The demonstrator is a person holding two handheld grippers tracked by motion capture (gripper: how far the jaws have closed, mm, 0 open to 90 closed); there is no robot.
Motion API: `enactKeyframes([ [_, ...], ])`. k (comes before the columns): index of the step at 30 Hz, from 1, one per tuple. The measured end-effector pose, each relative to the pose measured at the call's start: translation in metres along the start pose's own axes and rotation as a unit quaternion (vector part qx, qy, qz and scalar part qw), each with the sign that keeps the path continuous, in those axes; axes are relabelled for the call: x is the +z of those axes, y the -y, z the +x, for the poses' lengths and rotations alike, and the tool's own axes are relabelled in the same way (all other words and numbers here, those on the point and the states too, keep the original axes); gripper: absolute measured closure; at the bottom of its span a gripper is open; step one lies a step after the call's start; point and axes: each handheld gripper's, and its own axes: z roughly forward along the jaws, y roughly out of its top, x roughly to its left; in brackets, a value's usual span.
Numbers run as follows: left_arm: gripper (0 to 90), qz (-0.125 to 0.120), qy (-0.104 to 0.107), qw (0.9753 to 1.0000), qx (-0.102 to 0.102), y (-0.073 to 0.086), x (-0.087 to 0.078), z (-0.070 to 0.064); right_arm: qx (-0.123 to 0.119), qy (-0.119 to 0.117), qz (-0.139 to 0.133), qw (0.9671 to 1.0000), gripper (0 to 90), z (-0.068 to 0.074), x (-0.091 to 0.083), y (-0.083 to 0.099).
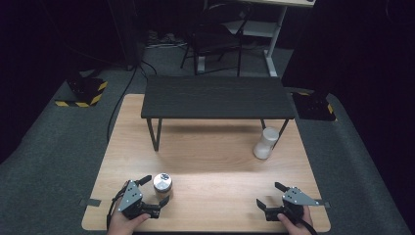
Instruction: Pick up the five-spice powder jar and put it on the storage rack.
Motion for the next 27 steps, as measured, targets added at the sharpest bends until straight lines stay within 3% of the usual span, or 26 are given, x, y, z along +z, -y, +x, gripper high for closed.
enactKeyframes([
  [8,10.4,0.001,-0.002,1.0000,0.002,-0.001,0.006,-0.005,0.002,0.001,-0.003,1.0000,0.0,0.000,-0.001,0.001],
  [18,23.3,-0.007,-0.009,0.9998,-0.017,0.004,0.010,-0.005,0.008,-0.001,-0.006,1.0000,0.0,-0.002,-0.001,0.002],
  [27,29.7,-0.005,0.001,0.9998,-0.021,0.003,0.011,-0.001,0.012,0.000,-0.008,0.9999,0.0,-0.002,-0.001,0.003],
])
